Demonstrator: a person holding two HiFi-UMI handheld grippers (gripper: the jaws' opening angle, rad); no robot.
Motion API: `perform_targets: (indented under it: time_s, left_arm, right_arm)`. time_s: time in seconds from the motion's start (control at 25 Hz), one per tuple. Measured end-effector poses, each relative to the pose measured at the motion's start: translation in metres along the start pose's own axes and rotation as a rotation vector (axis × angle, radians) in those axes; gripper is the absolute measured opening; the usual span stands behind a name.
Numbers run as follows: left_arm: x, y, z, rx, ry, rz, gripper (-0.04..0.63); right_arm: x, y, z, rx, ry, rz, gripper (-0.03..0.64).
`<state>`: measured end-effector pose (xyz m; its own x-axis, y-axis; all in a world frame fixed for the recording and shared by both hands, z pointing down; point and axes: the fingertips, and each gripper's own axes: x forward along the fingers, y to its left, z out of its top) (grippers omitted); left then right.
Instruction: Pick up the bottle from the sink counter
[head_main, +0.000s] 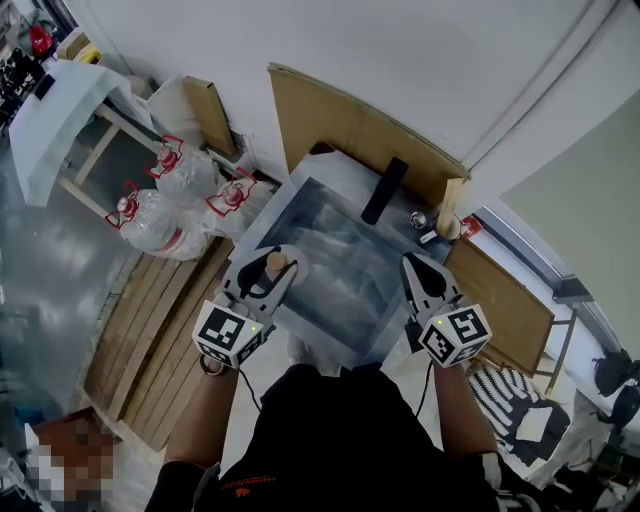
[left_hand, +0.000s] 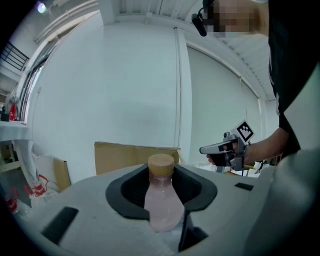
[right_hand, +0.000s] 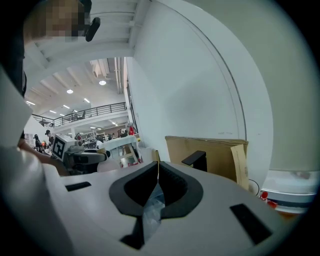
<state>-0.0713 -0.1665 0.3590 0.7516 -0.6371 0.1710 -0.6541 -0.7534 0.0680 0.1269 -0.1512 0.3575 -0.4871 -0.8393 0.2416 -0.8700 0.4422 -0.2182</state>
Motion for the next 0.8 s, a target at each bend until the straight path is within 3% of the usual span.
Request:
perform_targets:
  time_s: [0.6,0.8]
  left_arm:
    - [-0.0043,-0.0053,-0.0085,-0.045,0.020,0.009,0.147]
    - [-0.0032,-0.0014,-0.0079,-0.012,0.007,0.011,0.147]
  right_arm:
    - [-0.0092,-0.0059,-0.0080,0.015,0.012,-0.015,0.000]
    - [-0.0073,-0.0032,-0.0079,0.009,0.010,-0.010,0.000]
